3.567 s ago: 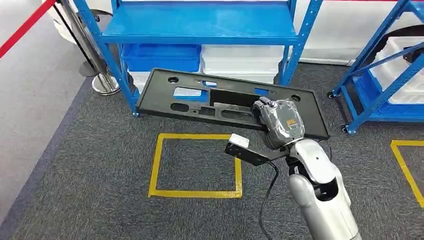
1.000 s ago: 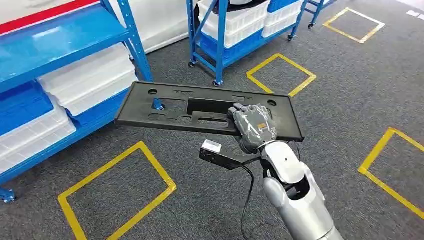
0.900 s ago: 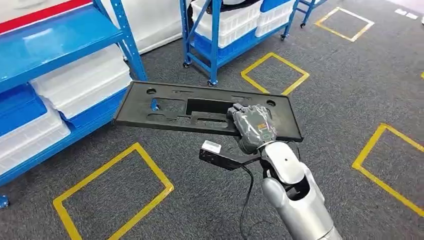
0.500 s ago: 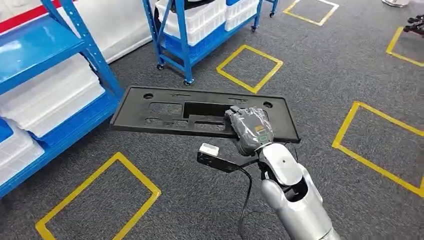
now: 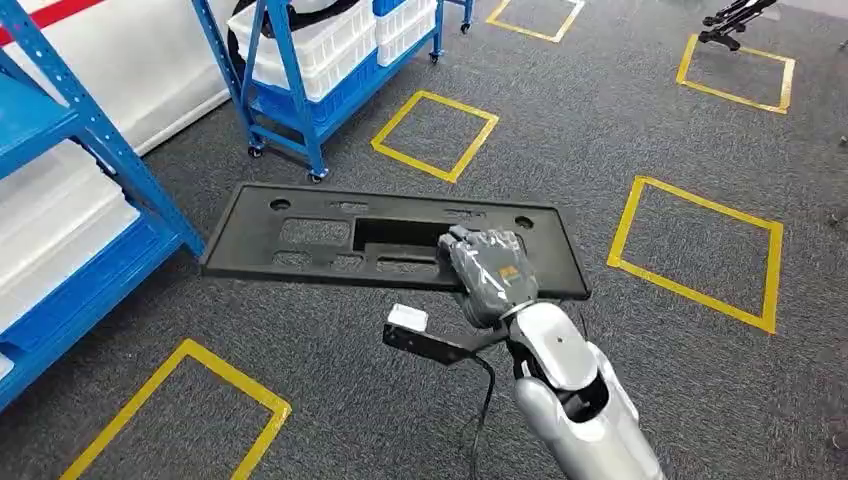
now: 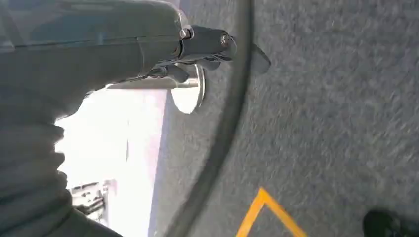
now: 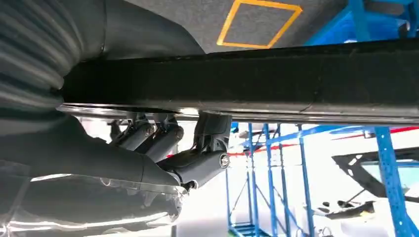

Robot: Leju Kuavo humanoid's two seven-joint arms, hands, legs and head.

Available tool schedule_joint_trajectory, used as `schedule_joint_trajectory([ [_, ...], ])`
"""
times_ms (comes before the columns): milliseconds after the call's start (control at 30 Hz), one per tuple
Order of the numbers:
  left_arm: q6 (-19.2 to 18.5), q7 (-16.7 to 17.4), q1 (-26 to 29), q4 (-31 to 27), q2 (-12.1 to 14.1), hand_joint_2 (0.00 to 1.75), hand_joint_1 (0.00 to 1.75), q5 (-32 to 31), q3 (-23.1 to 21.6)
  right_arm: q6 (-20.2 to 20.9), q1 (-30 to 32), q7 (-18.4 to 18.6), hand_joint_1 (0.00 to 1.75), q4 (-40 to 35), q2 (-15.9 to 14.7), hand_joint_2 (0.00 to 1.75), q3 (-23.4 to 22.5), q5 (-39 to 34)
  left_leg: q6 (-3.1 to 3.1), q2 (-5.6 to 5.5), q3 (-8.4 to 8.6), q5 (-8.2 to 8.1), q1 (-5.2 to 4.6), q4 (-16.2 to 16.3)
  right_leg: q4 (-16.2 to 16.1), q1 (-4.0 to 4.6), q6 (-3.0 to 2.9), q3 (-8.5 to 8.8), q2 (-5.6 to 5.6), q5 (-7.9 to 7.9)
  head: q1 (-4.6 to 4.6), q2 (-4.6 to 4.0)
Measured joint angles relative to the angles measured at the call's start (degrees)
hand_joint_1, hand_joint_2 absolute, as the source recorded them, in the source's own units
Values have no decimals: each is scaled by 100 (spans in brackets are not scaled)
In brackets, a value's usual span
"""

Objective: Take the parts from the cabinet and place them on the table.

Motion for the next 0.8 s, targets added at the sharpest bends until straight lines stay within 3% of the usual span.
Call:
schedule_joint_trajectory([
  [33, 48, 13, 16, -2, -46, 175, 0, -76, -41, -22, 180, -9, 175, -214, -91, 175, -45, 9, 59, 37, 4, -1, -16, -10, 239, 5, 31, -115, -239, -190, 0, 0],
  [67, 61, 20, 35, -2, -61, 175, 0, -105, -59, -37, 307, -42, 175, -321, -144, 175, -85, 6, 78, 91, 1, -4, -29, -10, 597, -14, 54, -286, -320, -398, 0, 0],
  [133, 65, 57, 55, -2, -103, 175, 0, -148, -87, -46, 539, -50, 175, -512, -262, 175, -201, 2, 92, 249, -6, -14, -39, -9, 1440, -55, 96, -708, -370, -758, 0, 0],
  [167, 72, 57, 53, -2, -112, 175, 0, -155, -103, -46, 618, -50, 175, -563, -299, 175, -247, 11, 91, 335, -8, -18, -40, -9, 1601, -78, 115, -796, -375, -753, 0, 0],
  [200, 74, 57, 45, -2, -120, 175, 0, -155, -113, -46, 658, -52, 175, -596, -327, 175, -275, 17, 88, 412, -6, -23, -39, -9, 1489, -94, 127, -740, -386, -640, -2, 0],
  [233, 76, 57, 33, -2, -127, 175, 0, -155, -131, -44, 691, -61, 175, -626, -347, 175, -288, 17, 76, 492, 0, -32, -39, -8, 1140, -107, 135, -552, -424, -437, 0, 0],
  [267, 76, 57, 23, -2, -133, 175, 0, -155, -146, -44, 706, -75, 175, -659, -354, 175, -295, 17, 58, 566, 14, -44, -39, -8, 616, -118, 133, -250, -511, -207, -2, 0],
  [300, 76, 57, 15, -2, -136, 175, 0, -155, -155, -44, 708, -83, 175, -696, -356, 175, -301, 17, 30, 630, 44, -62, -47, -4, 92, -111, 119, 75, -750, -39, -2, 0],
  [333, 76, 57, 10, -2, -138, 175, 0, -155, -164, -46, 707, -94, 175, -729, -365, 175, -308, 17, 4, 680, 63, -79, -69, -3, -103, -57, 83, 183, -1051, -130, 0, 0],
  [467, 87, 50, -16, -2, -162, 175, 0, -205, -188, -55, 764, -94, 175, -823, -402, 175, -356, 39, -137, 924, 152, -96, -75, -45, -151, -1, -22, 159, -758, -48, -2, 0],
  [500, 102, 19, -26, -2, -177, 175, 0, -203, -192, -70, 834, -107, 175, -884, -428, 175, -400, 37, -175, 924, 132, -152, -62, -37, -235, -75, -88, 206, -696, 3, -4, 0],
  [533, 131, -4, -45, -2, -188, 175, 0, -192, -194, -120, 921, -129, 175, -941, -461, 175, -450, 17, -186, 668, 125, -247, -34, 65, -263, -66, -104, 224, -656, 14, -2, 0],
  [567, 148, -15, -38, -2, -210, 175, 0, -126, -192, -171, 992, -188, 175, -1007, -520, 175, -549, -44, -178, 381, -42, -509, -27, 472, -267, -71, -148, 217, -604, 33, -4, 0],
  [633, 146, 24, 13, -2, -214, 175, 0, -15, -186, -216, 1126, -311, 175, -1044, -585, 175, -699, -129, -189, 211, -454, -925, -24, 1392, -261, -49, -171, 204, -443, 35, -2, 0],
  [667, 144, 42, 29, -2, -219, 175, 0, 16, -181, -218, 1176, -341, 175, -1042, -603, 175, -750, -140, -191, 195, -591, -996, -24, 1671, -252, -35, -175, 199, -368, 38, -2, 0],
  [700, 144, 50, 31, -2, -227, 175, 0, 31, -179, -218, 1233, -363, 175, -1042, -620, 175, -800, -149, -183, 194, -640, -927, -24, 1738, -237, -26, -176, 192, -273, 38, -2, 0],
  [733, 146, 53, 28, -2, -236, 175, 0, 29, -179, -218, 1269, -404, 175, -1042, -631, 175, -854, -149, -166, 185, -535, -720, -24, 1486, -219, -21, -176, 189, -176, 38, -2, 0],
  [800, 150, 55, 6, -2, -238, 175, 0, 0, -179, -218, 1284, -440, 175, -1042, -633, 175, -898, -144, -122, 85, -100, -212, -23, 554, -189, -21, -168, 193, -13, 35, -2, 0],
])
